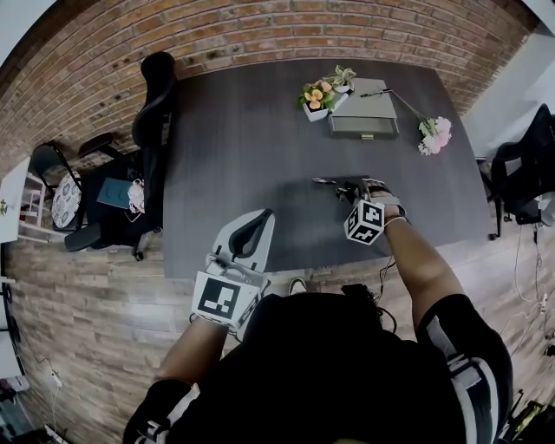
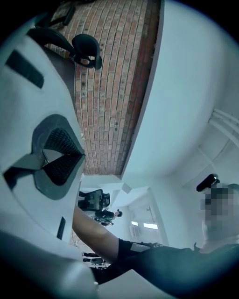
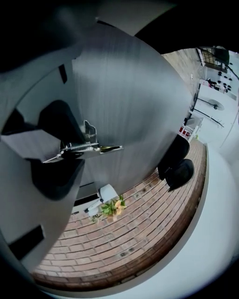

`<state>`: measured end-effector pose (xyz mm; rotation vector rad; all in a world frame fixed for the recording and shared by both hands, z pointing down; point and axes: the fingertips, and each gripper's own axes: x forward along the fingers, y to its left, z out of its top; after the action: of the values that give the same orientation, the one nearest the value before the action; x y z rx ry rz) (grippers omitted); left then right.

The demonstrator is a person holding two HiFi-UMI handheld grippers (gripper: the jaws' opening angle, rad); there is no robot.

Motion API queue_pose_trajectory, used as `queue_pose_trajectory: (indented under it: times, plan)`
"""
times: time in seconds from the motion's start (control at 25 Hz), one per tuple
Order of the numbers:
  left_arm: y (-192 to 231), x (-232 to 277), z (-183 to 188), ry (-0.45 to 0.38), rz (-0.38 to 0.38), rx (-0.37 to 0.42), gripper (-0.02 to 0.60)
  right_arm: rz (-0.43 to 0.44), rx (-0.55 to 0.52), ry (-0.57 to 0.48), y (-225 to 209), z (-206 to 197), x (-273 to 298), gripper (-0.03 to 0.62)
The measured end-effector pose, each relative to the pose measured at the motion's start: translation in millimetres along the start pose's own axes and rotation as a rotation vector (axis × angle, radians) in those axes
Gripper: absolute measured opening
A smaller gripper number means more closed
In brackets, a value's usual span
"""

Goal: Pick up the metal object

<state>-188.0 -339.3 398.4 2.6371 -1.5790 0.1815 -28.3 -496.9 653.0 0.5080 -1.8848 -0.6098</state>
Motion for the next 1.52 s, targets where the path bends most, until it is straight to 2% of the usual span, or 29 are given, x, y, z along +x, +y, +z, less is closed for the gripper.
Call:
queue_pose_trajectory:
  times: [0.24,0.32,0.44,0.68,0.8,0.92,1.12,1.32,1.52]
  plan:
    - [-12,1,3,-0.043,-0.032,-0.004,0.009,-0.023,0.191,-0.116,-15,17,-36,0.101]
    - [-14,1,8,-0.088,-0.044,0.0,0.009,-0.053,0.258,-0.166,-24,26,-52,0.1]
    - [-18,2,12,-0.099,-0.055,0.004,0.009,-0.1,0.373,-0.254,-38,38,-80,0.098]
    - [-26,3,21,-0.127,-0.067,0.014,0.009,-0.162,0.702,-0.504,-55,63,-152,0.097]
    - [-29,3,27,-0.136,-0.075,0.024,0.009,-0.219,0.8,-0.639,-64,76,-196,0.095]
    - [-31,2,30,-0.143,-0.077,0.028,0.009,-0.259,0.856,-0.738,-73,86,-230,0.095]
    - [-34,1,34,-0.147,-0.086,0.037,0.009,-0.297,0.881,-0.825,-84,92,-268,0.094]
    - [-32,0,36,-0.154,-0.088,0.036,0.009,-0.316,0.908,-0.859,-89,94,-284,0.092]
    - [-32,2,36,-0.162,-0.095,0.032,0.009,-0.334,0.9,-0.834,-85,91,-286,0.089]
